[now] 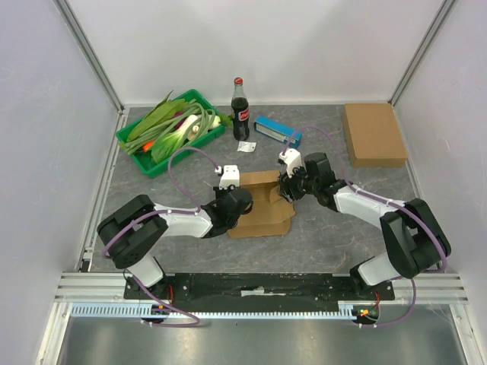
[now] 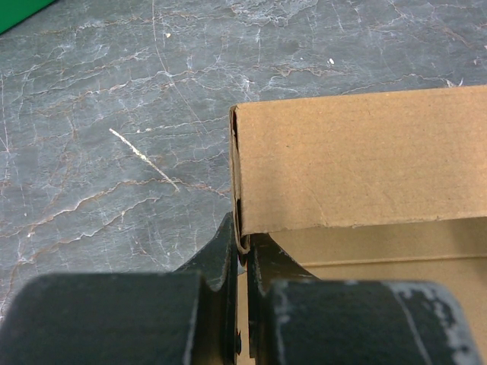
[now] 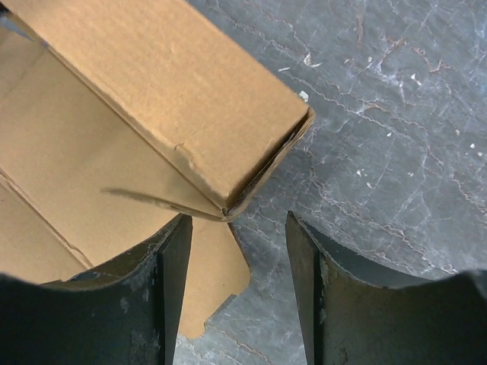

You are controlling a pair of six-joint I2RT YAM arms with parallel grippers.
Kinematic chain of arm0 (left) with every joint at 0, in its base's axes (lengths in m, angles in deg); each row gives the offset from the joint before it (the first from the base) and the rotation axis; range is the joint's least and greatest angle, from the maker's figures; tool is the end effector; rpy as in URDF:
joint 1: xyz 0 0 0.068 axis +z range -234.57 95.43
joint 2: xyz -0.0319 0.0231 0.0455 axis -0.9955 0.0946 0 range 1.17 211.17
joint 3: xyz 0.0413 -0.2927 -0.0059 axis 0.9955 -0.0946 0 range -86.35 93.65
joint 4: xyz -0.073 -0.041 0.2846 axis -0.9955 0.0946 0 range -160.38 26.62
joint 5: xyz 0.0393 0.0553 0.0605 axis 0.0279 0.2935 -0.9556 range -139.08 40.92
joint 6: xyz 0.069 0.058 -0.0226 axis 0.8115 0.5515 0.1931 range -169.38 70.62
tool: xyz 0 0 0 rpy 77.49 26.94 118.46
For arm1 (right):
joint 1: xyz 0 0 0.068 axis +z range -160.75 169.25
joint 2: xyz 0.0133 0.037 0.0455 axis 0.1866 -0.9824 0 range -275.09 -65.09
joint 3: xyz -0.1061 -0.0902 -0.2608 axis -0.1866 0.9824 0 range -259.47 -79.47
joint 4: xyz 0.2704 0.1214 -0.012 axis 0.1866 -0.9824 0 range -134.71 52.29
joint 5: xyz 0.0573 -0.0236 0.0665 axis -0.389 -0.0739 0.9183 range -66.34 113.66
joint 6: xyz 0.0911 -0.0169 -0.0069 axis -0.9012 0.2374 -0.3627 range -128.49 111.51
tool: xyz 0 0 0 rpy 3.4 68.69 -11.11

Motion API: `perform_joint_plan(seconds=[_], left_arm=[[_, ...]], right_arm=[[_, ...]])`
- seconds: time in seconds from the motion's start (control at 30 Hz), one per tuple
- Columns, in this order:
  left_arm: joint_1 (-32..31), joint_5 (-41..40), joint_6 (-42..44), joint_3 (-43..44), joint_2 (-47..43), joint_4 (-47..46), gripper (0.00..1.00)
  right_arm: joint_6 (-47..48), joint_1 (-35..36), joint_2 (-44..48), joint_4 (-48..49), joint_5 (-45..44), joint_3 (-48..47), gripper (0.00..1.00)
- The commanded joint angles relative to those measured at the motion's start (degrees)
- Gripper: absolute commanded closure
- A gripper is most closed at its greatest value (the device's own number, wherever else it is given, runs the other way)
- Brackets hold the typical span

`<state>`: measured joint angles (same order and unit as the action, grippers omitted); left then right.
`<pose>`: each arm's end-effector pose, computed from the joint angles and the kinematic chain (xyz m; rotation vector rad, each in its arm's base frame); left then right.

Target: Fold the paper box

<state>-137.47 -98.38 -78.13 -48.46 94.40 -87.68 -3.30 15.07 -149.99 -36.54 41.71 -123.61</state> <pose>0.2600 -0.2387 0.1233 -0.0184 1.9846 0.0553 0.3178 0.1825 0.1632 -0.7714 2.1446 0.5467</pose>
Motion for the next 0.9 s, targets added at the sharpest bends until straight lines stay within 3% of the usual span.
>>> perform_joint_plan(seconds=[0.0, 0.23, 0.5, 0.6, 0.7, 0.87], left_arm=[[-0.36, -1.50, 1.33, 0.96, -0.15, -1.42, 0.98], [-0.36, -1.68, 1.60, 0.61, -0.77, -1.68, 0.98], [-0.36, -1.59, 1.77, 0.35, -0.77, -2.04, 0.98], [-0.36, -1.68, 1.51, -0.01, -1.03, -2.12, 0.98], [-0.36, -1.59, 1.51, 0.08, -1.12, -2.21, 0.98], [-0.36, -1.33, 1.51, 0.08, -0.86, -2.30, 0.98]], right_arm=[[0.44, 1.68, 1.67, 14.73, -2.74, 5.28, 0.41], [-3.78, 5.20, 0.71, 26.66, -11.36, 8.45, 0.52], [-8.44, 9.06, -3.86, 37.68, -21.88, 11.97, 0.51], [-8.79, 11.17, -4.74, 40.83, -25.76, 13.28, 0.57], [-9.85, 12.93, -5.01, 43.38, -31.56, 14.51, 0.69], [-10.29, 15.22, -7.38, 46.29, -37.63, 14.52, 0.66]])
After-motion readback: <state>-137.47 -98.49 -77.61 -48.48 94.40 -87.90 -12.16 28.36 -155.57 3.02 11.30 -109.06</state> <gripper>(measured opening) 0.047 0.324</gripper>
